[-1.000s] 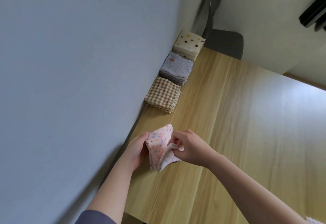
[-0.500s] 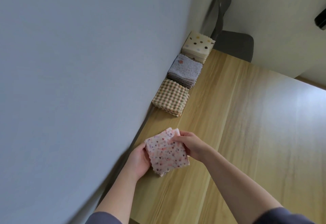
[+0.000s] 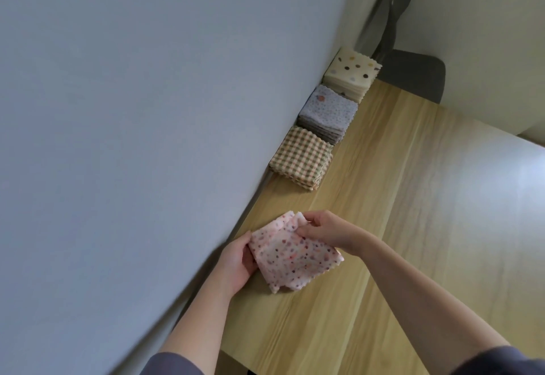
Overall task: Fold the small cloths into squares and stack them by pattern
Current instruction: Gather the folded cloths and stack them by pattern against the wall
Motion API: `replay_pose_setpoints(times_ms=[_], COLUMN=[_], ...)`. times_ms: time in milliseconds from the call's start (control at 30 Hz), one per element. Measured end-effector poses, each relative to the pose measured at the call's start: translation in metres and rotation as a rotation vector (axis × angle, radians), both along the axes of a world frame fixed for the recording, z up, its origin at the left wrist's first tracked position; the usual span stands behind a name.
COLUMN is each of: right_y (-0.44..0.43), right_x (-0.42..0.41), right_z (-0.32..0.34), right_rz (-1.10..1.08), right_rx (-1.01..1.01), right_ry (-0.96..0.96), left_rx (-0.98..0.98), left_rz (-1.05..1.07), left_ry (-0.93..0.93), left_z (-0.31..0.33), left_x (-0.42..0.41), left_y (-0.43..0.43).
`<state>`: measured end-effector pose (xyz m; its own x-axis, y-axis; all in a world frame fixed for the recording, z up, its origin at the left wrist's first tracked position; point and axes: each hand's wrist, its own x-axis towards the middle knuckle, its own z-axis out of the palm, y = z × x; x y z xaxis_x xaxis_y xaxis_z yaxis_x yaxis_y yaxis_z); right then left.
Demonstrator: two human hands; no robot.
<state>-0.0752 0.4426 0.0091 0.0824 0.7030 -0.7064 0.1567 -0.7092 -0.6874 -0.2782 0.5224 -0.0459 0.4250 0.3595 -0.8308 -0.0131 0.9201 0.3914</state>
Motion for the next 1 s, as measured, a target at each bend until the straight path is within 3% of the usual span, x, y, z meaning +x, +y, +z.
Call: replay_pose_setpoints(times_ms=[67,167,267,333,467,533,600,733,833,900,933,1000], right_y=[-0.001,-0.007,-0.011,-0.01,-0.004,-0.002,-0.002,-0.01,-0.022,-0.033,-0.039,-0.047], right_x=[0.0,0.004,0.004,-0.002,-0.015,-0.017,-0.019,-0.019,-0.013,-0.01,-0.008,-0.006], right_z=[0.009,0.022,0.033,0.036,0.044,0.048,0.053,0.061,0.059,0.053,0.05,0.043], right_rz=[0.043,-0.102,-0.276,-0.456,-0.767,-0.831,-0.832,-0.691,-0.508,-0.379,-0.32,-0.287], right_rx=[-0.002,-0.013,-0.017,-0.001,0.039,0.055,0.066,0.048,0.092,0.157,0.173,0.178], right_ry=[-0.071,0.046,0.137,0.211,0.333,0.353,0.356,0.208,-0.032,-0.047,-0.019,0.028], left_rx=[0.152,0.543,1.004,1.281,1.538,1.629,1.683,1.357,0.718,0.29,0.154,0.089], left_rz=[-0.124,-0.336,-0.347,-0.343,-0.763,-0.863,-0.75,-0.411,-0.216,-0.095,-0.072,-0.112], left_ry=[0.105,0.382,0.559,0.47,0.166,0.202,0.237,0.147,-0.022,-0.089,-0.095,-0.045], left_z=[0.004,0.017,0.038,0.054,0.068,0.062,0.058,0.063,0.07,0.066,0.066,0.066], left_x=[0.001,0.003,0.004,0.004,0.014,0.021,0.026,0.033,0.037,0.034,0.032,0.03], left_y=[-0.001,-0.007,-0.02,-0.027,-0.047,-0.056,-0.059,-0.06,-0.06,-0.054,-0.052,-0.05])
